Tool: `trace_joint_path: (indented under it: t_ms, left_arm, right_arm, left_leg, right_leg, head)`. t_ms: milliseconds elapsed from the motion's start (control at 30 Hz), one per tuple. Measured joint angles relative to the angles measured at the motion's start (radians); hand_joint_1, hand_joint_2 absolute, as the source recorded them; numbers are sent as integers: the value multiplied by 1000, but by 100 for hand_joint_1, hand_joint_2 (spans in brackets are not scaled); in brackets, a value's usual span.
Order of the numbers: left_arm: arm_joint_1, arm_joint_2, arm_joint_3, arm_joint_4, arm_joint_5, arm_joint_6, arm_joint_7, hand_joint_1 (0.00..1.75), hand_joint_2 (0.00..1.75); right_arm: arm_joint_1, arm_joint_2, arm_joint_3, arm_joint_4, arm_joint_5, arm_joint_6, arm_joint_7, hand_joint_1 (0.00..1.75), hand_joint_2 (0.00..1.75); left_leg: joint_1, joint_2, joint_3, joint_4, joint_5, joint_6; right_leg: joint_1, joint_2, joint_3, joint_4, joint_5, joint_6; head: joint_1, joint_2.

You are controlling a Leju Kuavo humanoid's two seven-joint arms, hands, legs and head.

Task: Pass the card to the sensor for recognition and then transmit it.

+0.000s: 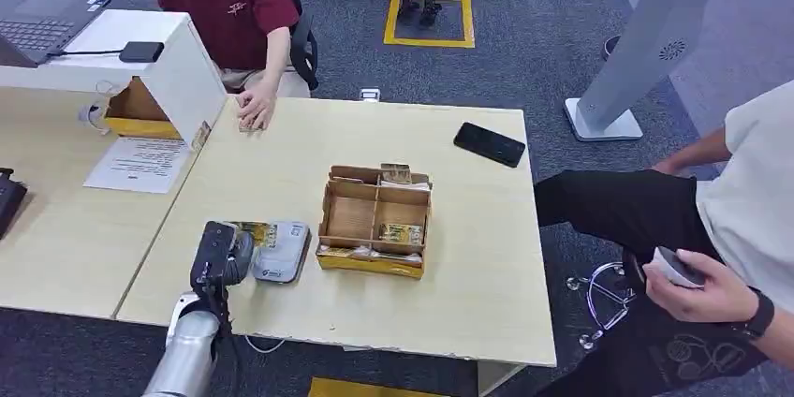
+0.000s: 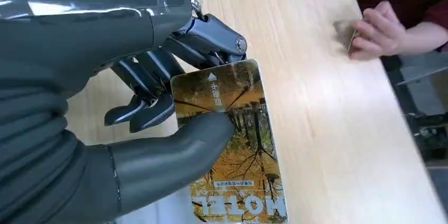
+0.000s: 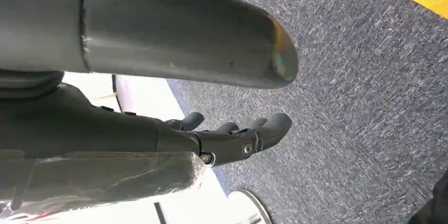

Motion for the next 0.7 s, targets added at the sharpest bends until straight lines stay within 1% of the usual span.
trace_joint_path:
  t_ms: [233,333,467,500,567,633,700]
  left_arm:
    - [-21,0,58,-85,126,-15,-24,175,175]
    - [-33,-4,80,-108,154,18,-68,175,175]
    - [-45,-5,94,-125,162,29,-87,175,175]
    - [-48,-5,97,-127,163,39,-100,175,175]
    - [-58,-6,104,-128,152,74,-130,175,175]
    - [-75,-5,108,-127,98,148,-161,175,175]
    - [-96,-2,108,-127,20,235,-187,175,175]
  right_arm:
    - [-2,0,0,0,18,6,0,0,0]
    - [-2,0,0,0,30,9,3,0,0]
    - [-4,0,0,0,37,9,3,0,0]
    - [-4,0,0,0,39,10,3,0,0]
    - [-5,0,0,0,48,10,1,0,0]
    - [-7,0,0,0,62,10,-1,0,0]
    - [-9,0,0,0,76,13,-6,0,0]
  left_leg:
    - [0,0,0,0,0,0]
    - [0,0,0,0,1,0]
    - [0,0,0,0,1,0]
    - [0,0,0,0,1,0]
    - [0,0,0,0,1,0]
    - [0,0,0,0,1,0]
    - [0,0,0,0,1,1]
  right_leg:
    - [0,0,0,0,0,0]
    - [0,0,0,0,0,0]
    - [0,0,0,0,0,0]
    - [0,0,0,0,0,0]
    - [0,0,0,0,0,0]
    - [0,0,0,0,0,0]
    - [0,0,0,0,1,0]
  head:
    - [0,0]
    - [0,0]
    - [0,0]
    - [0,0]
    - [0,0]
    - [0,0]
    - [0,0]
